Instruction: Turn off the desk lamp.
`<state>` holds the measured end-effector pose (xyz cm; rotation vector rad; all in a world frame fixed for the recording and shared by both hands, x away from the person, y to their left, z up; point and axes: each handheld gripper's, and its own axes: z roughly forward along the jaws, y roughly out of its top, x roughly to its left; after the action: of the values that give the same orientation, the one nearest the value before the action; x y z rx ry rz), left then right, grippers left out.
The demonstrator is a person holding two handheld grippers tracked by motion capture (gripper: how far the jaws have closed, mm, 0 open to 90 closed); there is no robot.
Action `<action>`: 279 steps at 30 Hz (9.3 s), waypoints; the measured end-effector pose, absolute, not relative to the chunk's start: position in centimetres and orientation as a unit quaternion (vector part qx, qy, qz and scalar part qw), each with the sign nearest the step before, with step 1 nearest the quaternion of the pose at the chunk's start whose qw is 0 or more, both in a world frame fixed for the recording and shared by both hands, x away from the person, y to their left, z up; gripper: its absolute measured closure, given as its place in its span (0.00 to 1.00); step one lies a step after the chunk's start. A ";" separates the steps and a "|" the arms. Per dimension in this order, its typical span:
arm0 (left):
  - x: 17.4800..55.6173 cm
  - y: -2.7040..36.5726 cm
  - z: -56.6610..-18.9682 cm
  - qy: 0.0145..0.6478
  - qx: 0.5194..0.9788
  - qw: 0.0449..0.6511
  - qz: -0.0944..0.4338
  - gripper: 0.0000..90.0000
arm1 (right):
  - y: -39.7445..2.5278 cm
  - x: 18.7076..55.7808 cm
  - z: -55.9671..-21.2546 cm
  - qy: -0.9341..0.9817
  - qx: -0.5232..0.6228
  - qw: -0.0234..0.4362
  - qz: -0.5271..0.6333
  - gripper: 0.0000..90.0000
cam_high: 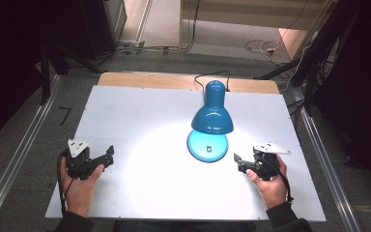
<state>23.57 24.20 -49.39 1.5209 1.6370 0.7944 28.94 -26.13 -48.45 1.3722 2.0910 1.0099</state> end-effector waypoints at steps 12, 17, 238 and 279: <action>23.5 24.2 -49.3 0.640 0.590 0.379 0.314 0.13 | -24.5 29.2 -48.5 0.767 0.479 0.218 0.368 0.21; 23.6 24.1 -49.4 0.637 0.593 0.381 0.312 0.14 | -23.9 29.3 -48.4 0.769 0.473 0.217 0.372 0.22; 23.9 23.8 -50.0 0.639 0.607 0.380 0.282 0.15 | -30.3 29.4 -47.6 0.740 0.496 0.202 0.406 0.23; 23.9 23.8 -50.1 0.640 0.606 0.380 0.281 0.15 | -32.5 28.4 -47.7 0.731 0.512 0.207 0.402 0.23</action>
<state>23.93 23.79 -50.06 1.5489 1.6336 0.7172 28.41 -32.54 -47.72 1.4247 2.0341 1.1183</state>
